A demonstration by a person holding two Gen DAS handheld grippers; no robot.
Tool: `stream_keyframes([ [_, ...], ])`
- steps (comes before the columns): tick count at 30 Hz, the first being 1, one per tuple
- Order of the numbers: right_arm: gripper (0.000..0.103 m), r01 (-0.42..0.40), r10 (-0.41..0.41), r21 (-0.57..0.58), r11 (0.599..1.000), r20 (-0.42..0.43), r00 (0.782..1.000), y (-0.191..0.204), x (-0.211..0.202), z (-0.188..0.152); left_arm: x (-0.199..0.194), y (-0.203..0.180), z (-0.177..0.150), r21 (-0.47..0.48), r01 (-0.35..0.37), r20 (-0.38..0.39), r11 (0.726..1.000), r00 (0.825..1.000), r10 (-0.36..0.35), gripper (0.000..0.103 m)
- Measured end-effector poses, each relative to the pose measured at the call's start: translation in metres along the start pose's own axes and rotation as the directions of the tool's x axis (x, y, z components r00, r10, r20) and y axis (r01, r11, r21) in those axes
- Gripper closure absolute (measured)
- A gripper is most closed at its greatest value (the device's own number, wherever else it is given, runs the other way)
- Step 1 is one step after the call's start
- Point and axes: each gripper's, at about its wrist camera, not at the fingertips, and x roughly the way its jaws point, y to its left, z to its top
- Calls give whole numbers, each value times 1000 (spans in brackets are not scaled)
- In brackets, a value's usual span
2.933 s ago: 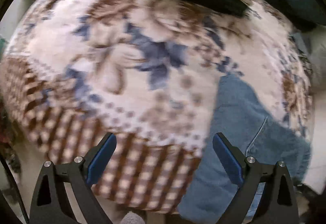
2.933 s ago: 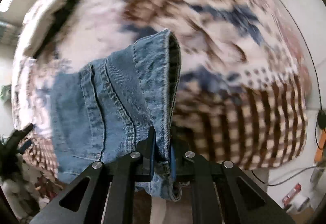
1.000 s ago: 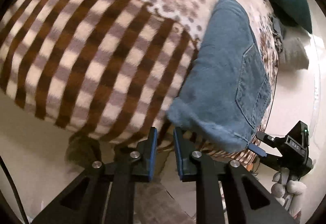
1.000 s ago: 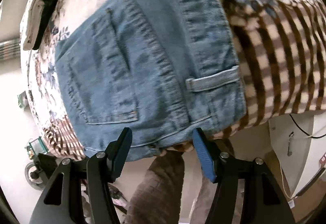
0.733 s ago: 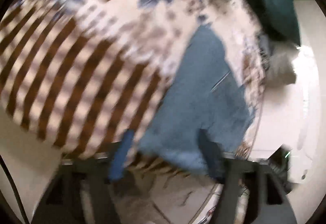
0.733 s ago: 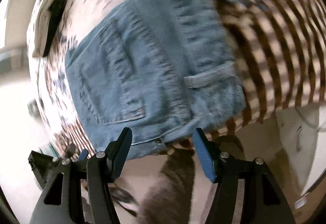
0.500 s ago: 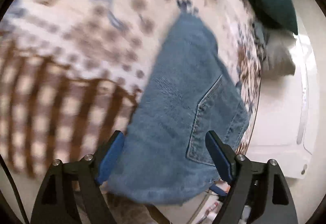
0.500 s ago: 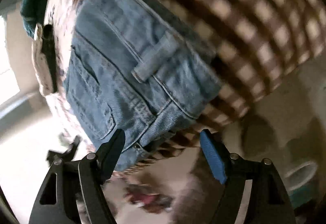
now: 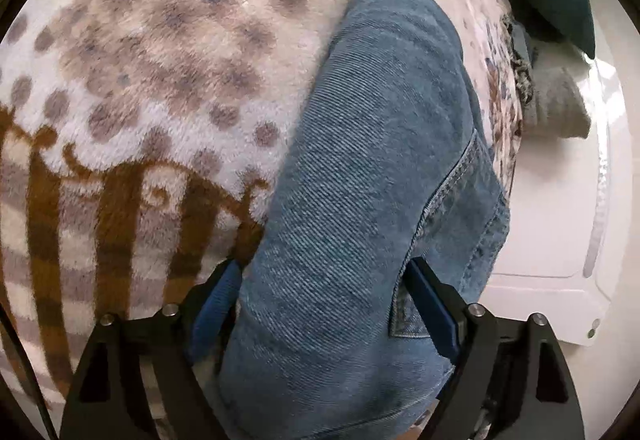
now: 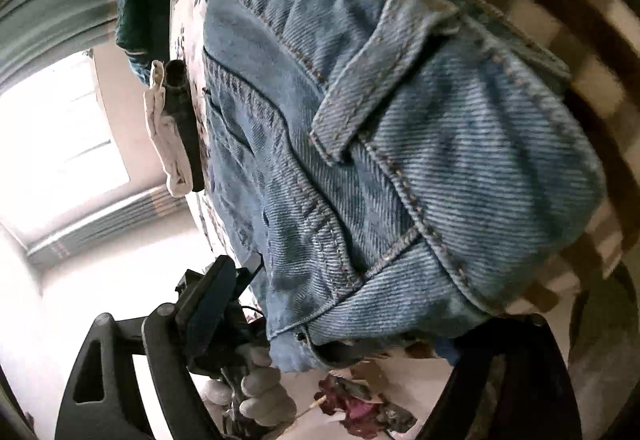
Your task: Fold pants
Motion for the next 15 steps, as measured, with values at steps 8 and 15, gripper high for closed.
stream_keyframes([
  [8, 12, -120, 119, 96, 988, 16, 993, -17, 25, -5, 2, -3, -7, 49, 6, 17, 999, 1000, -7, 12],
  [15, 39, 73, -71, -28, 997, 65, 995, 27, 58, -10, -21, -40, -26, 184, -53, 106, 981, 994, 34, 64],
])
